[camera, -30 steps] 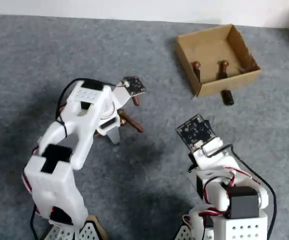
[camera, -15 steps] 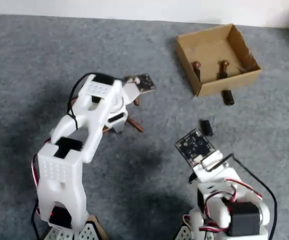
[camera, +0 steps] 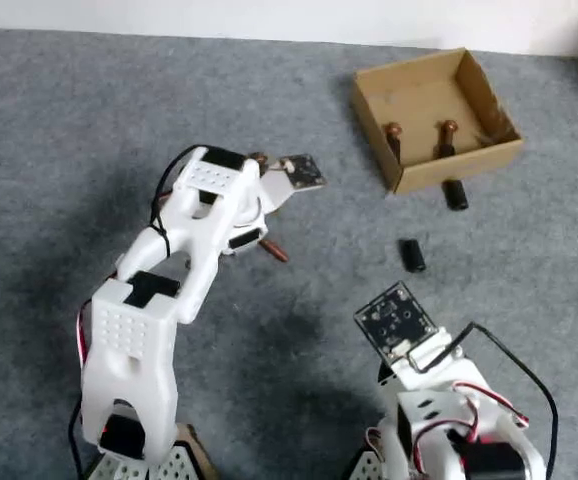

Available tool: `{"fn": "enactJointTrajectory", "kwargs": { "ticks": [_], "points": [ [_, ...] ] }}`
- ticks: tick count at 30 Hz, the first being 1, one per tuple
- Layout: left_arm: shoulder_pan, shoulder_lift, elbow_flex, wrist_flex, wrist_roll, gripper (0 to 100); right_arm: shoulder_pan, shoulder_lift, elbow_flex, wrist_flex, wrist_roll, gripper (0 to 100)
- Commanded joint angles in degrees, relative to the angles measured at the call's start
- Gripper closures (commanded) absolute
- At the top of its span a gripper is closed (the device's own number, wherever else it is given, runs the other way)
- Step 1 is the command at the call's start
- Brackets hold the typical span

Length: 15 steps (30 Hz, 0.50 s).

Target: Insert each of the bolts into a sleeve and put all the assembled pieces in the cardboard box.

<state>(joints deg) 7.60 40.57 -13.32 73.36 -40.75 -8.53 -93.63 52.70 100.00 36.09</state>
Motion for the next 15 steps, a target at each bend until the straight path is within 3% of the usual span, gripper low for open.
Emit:
{"fn": "enactJointTrajectory", "kwargs": {
  "ticks": [1,6,15],
  "points": [
    [-0.48,0.22,-3.38,-0.97,4.22,99,-0.48,-1.8,-0.66,0.13,0.35,99.3],
    [-2.07,-1.36,-4.18,-1.41,12.48,99,-0.48,-4.35,-0.57,-0.13,0.35,99.3],
    [-3.56,-17.63,0.92,-0.97,25.23,99,-0.48,-8.92,0.22,-3.38,-0.79,99.3]
  ]
}}
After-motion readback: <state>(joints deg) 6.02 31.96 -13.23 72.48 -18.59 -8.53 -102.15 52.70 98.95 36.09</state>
